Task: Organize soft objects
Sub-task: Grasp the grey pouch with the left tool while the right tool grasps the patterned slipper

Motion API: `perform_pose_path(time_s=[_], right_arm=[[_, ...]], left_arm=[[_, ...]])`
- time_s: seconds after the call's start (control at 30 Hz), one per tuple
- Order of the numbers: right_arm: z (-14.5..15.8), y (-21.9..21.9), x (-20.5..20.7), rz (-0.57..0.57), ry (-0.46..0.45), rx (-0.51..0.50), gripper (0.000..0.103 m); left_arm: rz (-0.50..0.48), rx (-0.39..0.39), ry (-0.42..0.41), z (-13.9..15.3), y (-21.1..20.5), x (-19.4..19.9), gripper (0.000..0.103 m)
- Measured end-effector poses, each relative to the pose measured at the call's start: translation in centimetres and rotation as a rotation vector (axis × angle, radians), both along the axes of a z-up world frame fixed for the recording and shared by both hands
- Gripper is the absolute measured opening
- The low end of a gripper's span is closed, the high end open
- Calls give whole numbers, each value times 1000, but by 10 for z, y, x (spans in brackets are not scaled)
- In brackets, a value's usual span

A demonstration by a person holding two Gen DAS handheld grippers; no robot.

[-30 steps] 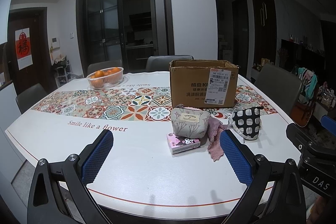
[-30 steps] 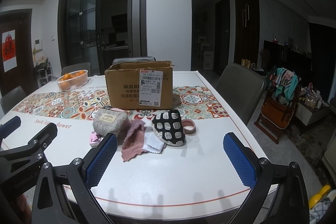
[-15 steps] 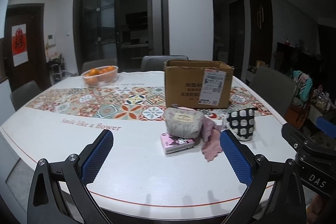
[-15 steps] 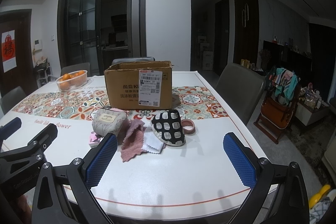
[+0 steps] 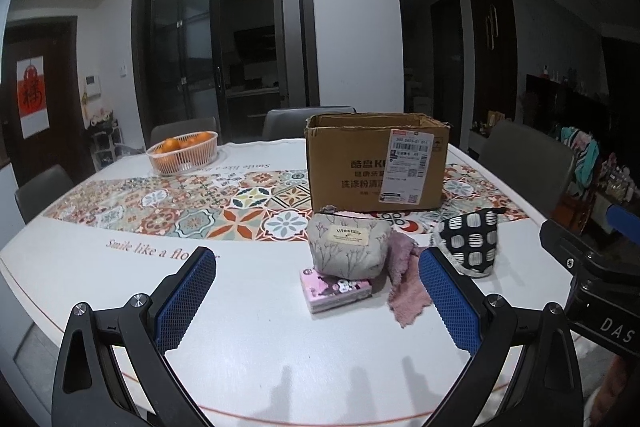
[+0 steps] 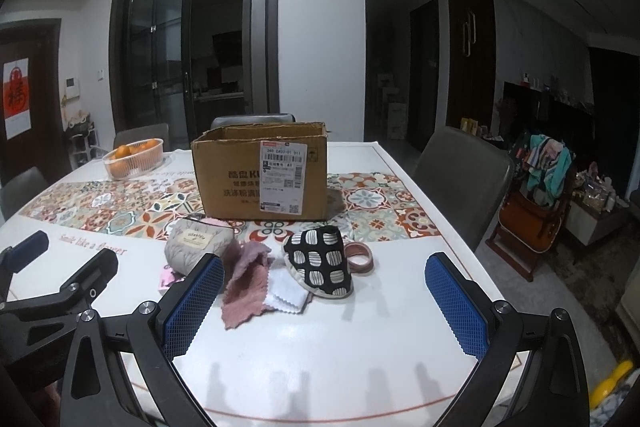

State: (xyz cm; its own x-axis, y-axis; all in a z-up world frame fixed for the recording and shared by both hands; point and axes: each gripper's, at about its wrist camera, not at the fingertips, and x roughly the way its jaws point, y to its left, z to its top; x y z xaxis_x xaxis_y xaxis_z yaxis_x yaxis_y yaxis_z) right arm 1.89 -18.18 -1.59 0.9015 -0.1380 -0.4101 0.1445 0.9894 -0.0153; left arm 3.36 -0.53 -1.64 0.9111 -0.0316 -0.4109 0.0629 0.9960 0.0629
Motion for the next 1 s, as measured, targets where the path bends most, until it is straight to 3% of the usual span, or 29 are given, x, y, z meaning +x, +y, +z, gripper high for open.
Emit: perform_pose_path(time_s=[1.0], right_arm=[[-60,-18,110,46,140,33,90]], left_arm=[[-33,49,221,-75,-28,116,103]])
